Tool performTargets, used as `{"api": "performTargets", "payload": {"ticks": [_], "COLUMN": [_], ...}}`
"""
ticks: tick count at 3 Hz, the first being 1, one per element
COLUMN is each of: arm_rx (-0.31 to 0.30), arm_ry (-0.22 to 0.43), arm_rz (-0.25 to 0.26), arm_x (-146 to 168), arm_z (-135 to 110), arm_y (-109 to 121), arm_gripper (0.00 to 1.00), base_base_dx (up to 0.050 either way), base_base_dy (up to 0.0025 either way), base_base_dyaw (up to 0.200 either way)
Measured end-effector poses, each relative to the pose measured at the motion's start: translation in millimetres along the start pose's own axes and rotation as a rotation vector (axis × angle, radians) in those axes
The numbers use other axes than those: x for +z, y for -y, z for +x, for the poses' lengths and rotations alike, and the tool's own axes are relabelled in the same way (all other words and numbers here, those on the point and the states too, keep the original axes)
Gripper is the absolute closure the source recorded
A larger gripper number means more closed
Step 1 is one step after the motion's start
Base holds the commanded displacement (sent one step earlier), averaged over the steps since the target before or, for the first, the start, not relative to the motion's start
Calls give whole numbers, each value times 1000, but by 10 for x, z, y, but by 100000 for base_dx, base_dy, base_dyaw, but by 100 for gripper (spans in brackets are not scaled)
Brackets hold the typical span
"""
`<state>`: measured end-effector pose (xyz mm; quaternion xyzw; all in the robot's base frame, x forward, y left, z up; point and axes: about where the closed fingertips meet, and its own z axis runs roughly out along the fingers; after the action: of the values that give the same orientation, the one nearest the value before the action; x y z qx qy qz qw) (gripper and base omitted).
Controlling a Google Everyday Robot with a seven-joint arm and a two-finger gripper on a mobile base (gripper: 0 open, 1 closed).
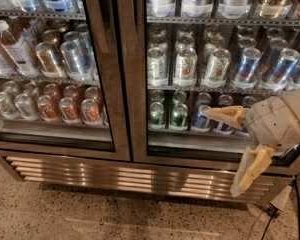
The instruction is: Open right fridge door
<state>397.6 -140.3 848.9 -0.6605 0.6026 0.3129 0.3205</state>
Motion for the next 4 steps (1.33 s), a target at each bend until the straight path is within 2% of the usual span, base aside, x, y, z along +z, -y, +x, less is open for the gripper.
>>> {"api": "performTargets", "payload": {"ticks": [1,2,3,4], "arm_rx": [-27,13,33,43], "arm_ry": [30,138,257,324], "arm_rz": [3,-26,-48,-60], "arm_x": [-5,179,337,420], "arm_z": [-60,67,214,320], "arm_y": [-13,-122,-379,-544], "arm_gripper": [0,0,0,0], "base_base_dx": [0,0,0,0], "base_base_dy": [0,0,0,0], "base_base_dyaw": [0,0,0,0]}}
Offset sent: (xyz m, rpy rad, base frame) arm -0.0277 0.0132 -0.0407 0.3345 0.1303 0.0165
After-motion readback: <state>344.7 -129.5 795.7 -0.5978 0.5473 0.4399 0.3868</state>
